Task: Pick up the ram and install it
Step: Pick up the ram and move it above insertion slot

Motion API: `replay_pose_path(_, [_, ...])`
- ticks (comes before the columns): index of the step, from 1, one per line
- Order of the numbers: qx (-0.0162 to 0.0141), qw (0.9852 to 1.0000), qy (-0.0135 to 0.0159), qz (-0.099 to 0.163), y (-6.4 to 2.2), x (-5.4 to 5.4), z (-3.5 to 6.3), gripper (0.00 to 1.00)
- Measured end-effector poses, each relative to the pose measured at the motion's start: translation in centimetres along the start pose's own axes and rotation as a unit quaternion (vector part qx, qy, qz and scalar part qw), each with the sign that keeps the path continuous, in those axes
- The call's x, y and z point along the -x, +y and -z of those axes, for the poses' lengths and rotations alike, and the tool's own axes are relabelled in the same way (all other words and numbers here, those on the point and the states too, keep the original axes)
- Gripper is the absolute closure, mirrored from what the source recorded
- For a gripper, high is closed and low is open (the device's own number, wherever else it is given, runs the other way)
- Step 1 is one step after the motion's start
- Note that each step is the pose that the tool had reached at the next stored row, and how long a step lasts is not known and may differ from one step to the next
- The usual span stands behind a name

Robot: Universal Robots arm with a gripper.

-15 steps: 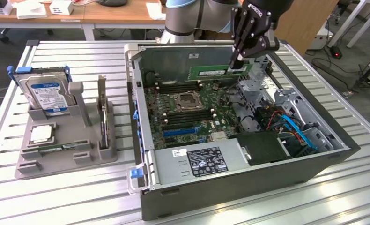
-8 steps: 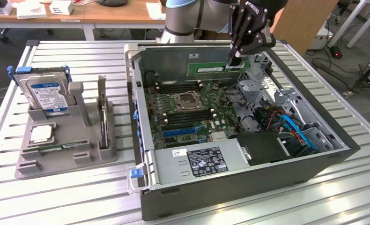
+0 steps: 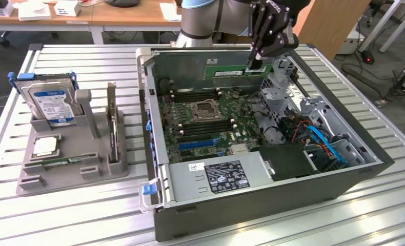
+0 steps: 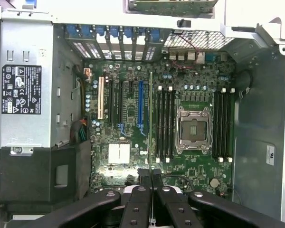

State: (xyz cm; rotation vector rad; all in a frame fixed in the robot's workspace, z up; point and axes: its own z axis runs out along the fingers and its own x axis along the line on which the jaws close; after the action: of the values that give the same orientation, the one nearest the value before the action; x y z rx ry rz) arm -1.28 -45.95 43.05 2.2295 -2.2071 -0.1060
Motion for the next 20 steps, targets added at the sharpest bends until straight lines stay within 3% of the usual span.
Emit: replay_pose_path(20, [-0.0002,1.0000,0.0009,-0.003,-0.02,1.8,-0.11,0.89])
